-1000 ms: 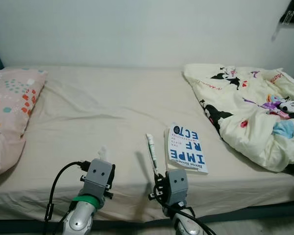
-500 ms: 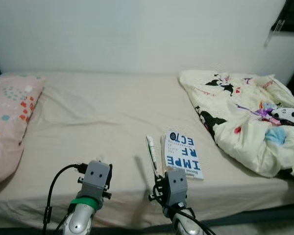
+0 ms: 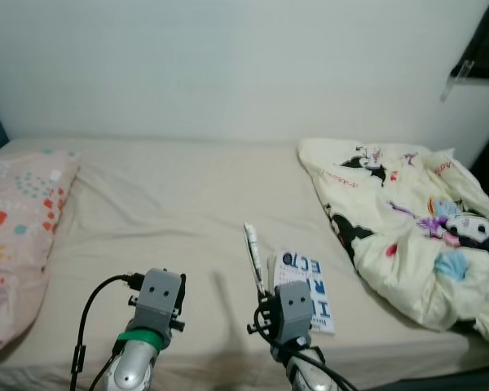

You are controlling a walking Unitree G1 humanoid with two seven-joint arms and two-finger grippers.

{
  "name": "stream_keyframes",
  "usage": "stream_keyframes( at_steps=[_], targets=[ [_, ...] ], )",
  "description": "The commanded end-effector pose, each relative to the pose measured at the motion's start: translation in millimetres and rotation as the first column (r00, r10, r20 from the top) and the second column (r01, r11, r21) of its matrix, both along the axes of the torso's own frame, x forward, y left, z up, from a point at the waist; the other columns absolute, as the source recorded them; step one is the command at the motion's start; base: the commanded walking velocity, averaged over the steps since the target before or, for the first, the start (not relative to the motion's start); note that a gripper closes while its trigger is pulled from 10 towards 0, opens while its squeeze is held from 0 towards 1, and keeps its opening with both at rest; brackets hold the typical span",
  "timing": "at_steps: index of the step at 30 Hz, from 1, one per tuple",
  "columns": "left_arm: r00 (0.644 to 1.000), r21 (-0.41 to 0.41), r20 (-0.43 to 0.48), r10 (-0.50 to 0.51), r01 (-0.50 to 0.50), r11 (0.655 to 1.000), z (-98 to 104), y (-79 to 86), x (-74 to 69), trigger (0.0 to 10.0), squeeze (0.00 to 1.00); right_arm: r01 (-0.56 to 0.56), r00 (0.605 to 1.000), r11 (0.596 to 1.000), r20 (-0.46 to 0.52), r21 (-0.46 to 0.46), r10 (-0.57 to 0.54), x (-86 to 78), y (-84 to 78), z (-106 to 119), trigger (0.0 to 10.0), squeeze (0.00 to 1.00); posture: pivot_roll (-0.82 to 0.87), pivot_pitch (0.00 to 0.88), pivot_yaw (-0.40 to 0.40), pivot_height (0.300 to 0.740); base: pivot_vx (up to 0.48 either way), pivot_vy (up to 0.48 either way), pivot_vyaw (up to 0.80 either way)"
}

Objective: Clean up the room

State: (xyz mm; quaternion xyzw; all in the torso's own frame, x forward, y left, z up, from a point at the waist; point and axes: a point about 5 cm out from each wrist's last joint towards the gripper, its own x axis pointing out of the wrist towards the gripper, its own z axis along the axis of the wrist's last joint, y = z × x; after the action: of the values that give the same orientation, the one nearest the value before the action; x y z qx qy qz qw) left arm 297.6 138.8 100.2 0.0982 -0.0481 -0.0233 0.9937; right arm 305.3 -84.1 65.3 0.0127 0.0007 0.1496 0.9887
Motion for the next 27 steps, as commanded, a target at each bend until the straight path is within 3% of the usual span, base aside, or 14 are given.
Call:
stream_keyframes(
  at_steps=[1,16,27],
  targets=[
    [1.0,-0.005,-0.021,0.003,-0.003,1.0,-6.2,0.9,-3.8,10.0,0.0,-0.015,0.999,1.0,-0.031,0.012,0.016,-5.8,3.0,-7.1,10.0,0.0,0.05,0.003,-0.012,0.665,0.0,0.0,0.0],
    [1.0,-0.011,-0.021,0.017,-0.017,1.0,-7.1,3.5,-5.4,10.0,0.0,-0.048,0.998,0.999,-0.034,0.02,0.049,-11.8,3.9,-8.7,10.0,0.0,0.05,0.008,-0.016,0.704,0.0,0.0,0.0],
    [0.994,-0.098,-0.092,0.063,-0.072,0.993,-19.0,5.0,-8.6,10.0,0.0,-0.127,0.991,0.992,-0.032,0.006,0.127,-16.9,13.7,-9.0,10.0,0.0,0.04,0.009,-0.029,0.74,0.0,0.0,0.0]
  ],
)
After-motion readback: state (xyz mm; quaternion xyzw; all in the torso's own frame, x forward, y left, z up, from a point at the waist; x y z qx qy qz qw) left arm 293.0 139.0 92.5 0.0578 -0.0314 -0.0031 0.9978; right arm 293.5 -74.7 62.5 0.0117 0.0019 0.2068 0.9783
